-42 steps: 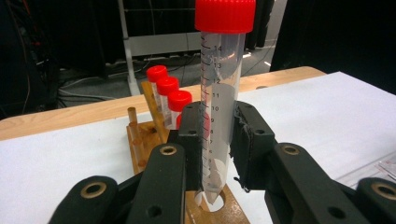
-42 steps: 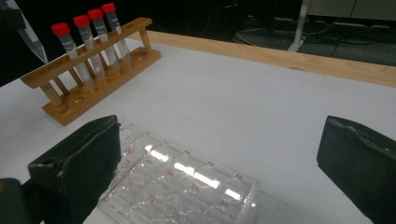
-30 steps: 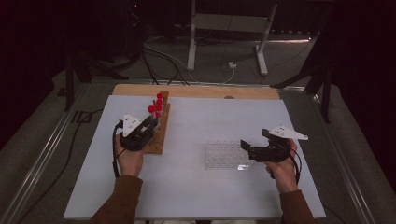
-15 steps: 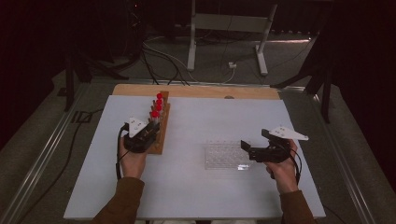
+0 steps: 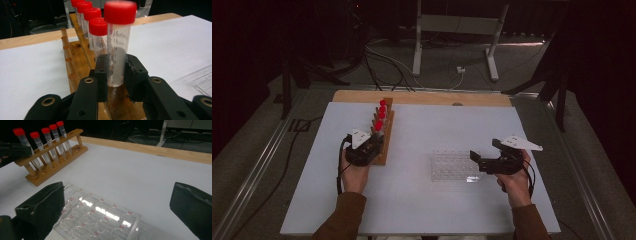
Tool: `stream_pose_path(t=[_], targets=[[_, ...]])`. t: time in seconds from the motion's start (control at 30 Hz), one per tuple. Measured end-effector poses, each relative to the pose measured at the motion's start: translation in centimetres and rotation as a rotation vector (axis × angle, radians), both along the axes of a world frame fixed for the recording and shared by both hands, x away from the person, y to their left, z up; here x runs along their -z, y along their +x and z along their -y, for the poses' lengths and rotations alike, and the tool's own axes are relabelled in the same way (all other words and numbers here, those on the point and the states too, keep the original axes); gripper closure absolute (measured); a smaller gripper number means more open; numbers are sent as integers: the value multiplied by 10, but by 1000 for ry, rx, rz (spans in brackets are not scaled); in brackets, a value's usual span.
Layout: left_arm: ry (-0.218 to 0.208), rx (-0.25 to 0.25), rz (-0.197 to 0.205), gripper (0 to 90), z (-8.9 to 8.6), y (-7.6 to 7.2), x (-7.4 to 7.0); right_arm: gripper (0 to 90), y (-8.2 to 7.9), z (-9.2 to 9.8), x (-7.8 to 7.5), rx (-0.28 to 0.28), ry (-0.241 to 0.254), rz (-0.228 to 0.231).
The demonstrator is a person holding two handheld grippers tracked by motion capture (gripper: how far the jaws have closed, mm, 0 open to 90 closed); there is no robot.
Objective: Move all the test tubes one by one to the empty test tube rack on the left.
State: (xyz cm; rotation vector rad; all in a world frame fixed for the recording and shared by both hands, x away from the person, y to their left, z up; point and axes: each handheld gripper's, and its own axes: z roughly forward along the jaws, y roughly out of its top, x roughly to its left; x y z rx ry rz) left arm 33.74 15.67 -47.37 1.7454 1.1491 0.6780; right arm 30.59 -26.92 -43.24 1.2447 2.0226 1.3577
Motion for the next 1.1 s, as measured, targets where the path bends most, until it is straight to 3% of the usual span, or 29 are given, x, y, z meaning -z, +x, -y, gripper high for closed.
stream_pose_path(t=[0.5, 0.73, 0.9, 1.1], targets=[[-12, -3, -5, 723, -1, -2, 2, 0, -1, 0, 0, -2, 5, 0], [-27, -10, -2, 660, -6, -6, 3, 0, -1, 0, 2, -6, 2, -2], [-55, -3, 14, 522, -13, -15, 0, 0, -4, 2, 1, -17, 1, 11], [-122, 3, 52, 266, -25, -32, -15, 0, -12, 7, -1, -23, 11, 46]])
